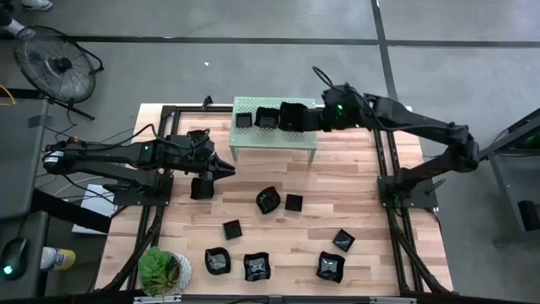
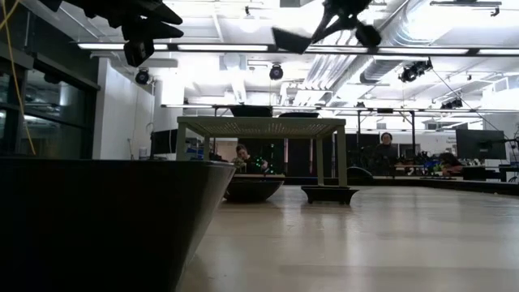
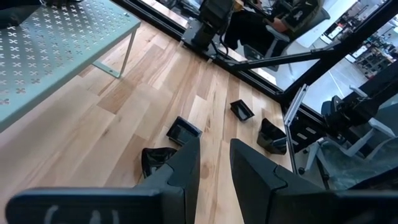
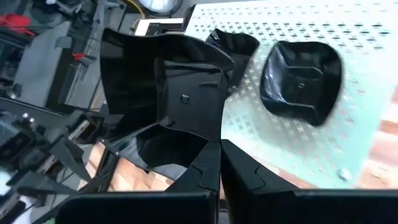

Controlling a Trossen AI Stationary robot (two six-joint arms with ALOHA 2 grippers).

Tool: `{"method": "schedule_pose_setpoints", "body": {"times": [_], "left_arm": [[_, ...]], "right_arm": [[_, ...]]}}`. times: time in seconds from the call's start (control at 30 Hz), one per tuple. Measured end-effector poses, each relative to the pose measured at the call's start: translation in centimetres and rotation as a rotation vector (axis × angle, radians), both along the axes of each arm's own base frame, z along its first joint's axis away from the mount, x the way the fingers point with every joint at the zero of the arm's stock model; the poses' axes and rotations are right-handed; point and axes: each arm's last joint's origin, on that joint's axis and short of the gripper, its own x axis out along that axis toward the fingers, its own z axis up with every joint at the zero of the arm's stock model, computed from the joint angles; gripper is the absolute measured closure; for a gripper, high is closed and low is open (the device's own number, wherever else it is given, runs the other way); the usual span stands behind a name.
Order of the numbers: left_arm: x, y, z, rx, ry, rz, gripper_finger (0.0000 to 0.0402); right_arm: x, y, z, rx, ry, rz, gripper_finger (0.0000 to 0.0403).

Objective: Pick & Place Mini shaped plates
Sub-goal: Stack the wave square shaped plate on top of the wave square shaped plate on the shelf

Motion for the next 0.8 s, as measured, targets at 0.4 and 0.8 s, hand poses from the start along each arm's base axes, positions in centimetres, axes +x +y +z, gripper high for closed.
{"method": "schedule_pose_setpoints", "body": {"times": [0.4,0.8], "left_arm": [[0.0,0.1,0.0,0.007,0.0,0.023,0.0316],[0.0,0.1,0.0,0.008,0.003,0.024,0.0316]], "right_arm": [[4.7,-5.7,-3.5,0.066,-0.117,0.057,0.0403],[7.0,-8.7,-5.8,0.127,-0.163,0.035,0.0403]]}}
